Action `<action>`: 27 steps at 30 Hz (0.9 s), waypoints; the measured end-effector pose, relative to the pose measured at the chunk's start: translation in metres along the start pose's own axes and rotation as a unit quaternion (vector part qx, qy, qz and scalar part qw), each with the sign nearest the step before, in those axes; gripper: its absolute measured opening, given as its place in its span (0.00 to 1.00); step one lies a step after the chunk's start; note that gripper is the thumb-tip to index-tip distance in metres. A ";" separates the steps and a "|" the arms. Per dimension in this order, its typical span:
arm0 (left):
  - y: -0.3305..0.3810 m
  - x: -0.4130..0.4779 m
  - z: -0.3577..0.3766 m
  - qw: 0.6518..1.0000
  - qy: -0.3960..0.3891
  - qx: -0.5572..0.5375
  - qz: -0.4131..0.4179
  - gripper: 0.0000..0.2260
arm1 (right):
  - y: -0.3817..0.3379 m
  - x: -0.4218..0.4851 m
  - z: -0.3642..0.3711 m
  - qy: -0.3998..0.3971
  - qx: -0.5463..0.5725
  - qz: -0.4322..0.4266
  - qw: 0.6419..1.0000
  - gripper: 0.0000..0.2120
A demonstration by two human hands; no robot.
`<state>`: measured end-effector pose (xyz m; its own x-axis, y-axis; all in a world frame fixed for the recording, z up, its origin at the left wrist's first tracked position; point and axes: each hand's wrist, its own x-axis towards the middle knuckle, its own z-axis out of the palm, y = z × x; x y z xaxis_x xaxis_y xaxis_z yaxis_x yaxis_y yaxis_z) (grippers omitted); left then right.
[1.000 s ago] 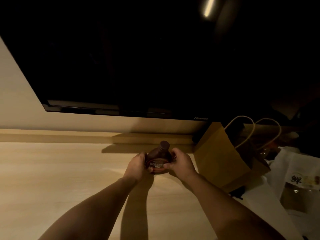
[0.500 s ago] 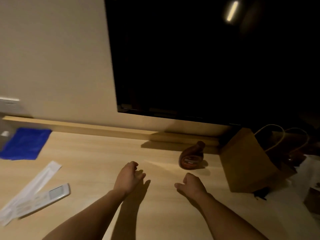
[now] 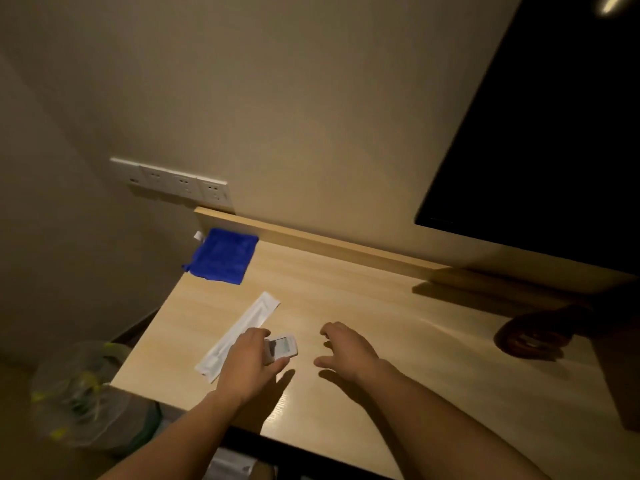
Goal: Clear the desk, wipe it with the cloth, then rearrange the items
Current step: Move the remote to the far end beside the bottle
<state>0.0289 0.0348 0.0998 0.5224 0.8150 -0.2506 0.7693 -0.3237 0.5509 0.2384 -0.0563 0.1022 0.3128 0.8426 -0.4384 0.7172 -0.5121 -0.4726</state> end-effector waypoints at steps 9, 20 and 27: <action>-0.073 -0.010 -0.022 0.999 0.009 0.034 0.017 0.47 | -0.078 0.051 0.053 -0.030 -0.151 -0.113 0.982 0.40; -0.102 0.002 -0.020 0.997 -0.014 0.076 0.024 0.27 | -0.082 0.070 0.081 -0.028 -0.218 -0.165 0.961 0.26; -0.086 -0.001 -0.010 0.999 0.012 0.040 0.005 0.39 | -0.056 0.058 0.072 0.005 -0.223 -0.155 0.962 0.23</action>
<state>-0.0420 0.0670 0.0607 0.5217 0.8225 -0.2267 0.7919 -0.3680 0.4873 0.1710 0.0092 0.0481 0.0446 0.9461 -0.3208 0.9723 -0.1148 -0.2035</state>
